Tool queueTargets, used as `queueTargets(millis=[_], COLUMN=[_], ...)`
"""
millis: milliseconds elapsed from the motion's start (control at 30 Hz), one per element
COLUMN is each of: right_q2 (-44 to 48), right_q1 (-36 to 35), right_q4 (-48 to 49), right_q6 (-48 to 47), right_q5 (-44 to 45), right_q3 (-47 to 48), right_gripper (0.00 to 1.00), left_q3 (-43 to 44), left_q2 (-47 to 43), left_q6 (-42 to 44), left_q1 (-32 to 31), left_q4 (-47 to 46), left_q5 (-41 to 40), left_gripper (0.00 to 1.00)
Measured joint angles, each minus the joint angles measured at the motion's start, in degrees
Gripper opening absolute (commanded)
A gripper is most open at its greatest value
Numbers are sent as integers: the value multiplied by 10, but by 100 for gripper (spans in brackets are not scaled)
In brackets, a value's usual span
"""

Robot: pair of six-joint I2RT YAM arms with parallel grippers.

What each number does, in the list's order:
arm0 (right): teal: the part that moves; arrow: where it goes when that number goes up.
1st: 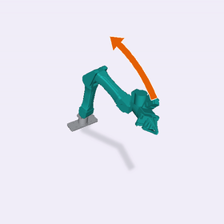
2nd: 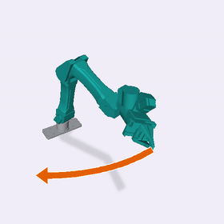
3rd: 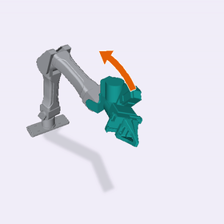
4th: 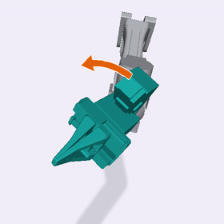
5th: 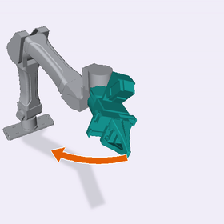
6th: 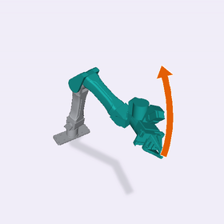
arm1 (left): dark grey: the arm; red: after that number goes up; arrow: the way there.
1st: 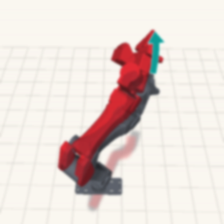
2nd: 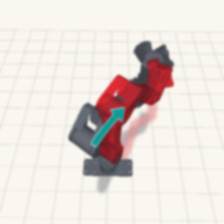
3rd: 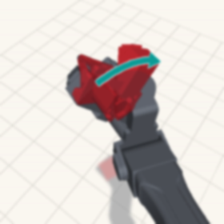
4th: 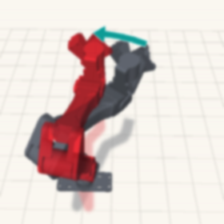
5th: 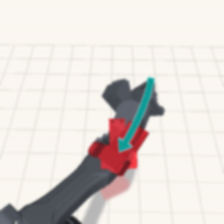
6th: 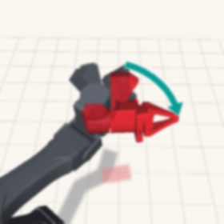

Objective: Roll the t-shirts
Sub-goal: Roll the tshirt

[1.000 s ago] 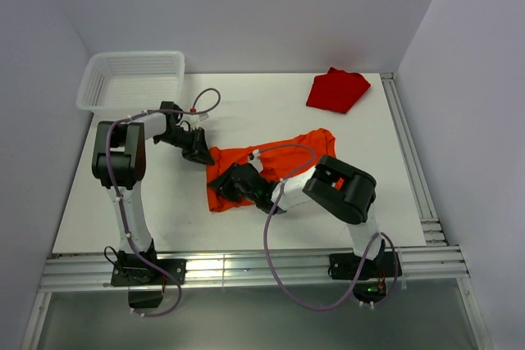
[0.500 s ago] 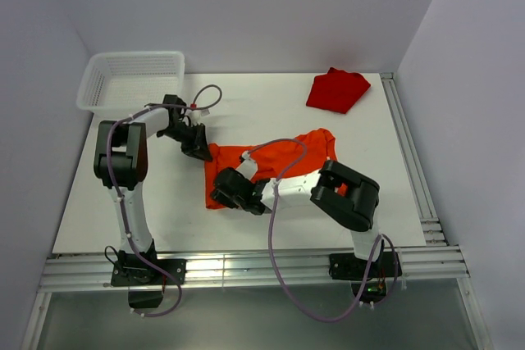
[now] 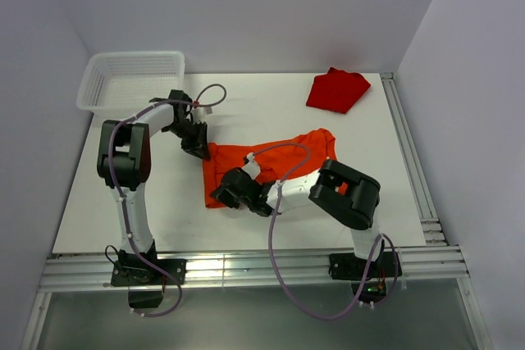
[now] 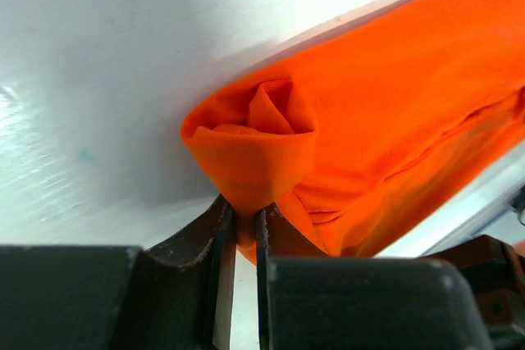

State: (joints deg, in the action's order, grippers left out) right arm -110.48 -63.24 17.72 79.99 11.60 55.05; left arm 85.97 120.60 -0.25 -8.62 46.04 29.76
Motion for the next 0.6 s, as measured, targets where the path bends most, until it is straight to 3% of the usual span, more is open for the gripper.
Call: queueTargets(millis=[133, 200, 433, 600], right_q2=[0, 3, 18, -12], right_q1=[1, -3, -14, -14], right_q4=[-41, -85, -269, -340], right_q6=[-6, -15, -67, -116], right_q5=[6, 20, 101, 145], right_q3=[23, 44, 160, 278], right_gripper=[51, 55, 56, 55], left_q3=[14, 24, 42, 46], left_q2=[0, 0, 2, 2], left_q6=[0, 1, 7, 7], left_q1=[-8, -10, -17, -26], left_q4=[5, 5, 4, 8], left_q5=[-33, -56, -102, -118], left_gripper=[7, 7, 8, 8])
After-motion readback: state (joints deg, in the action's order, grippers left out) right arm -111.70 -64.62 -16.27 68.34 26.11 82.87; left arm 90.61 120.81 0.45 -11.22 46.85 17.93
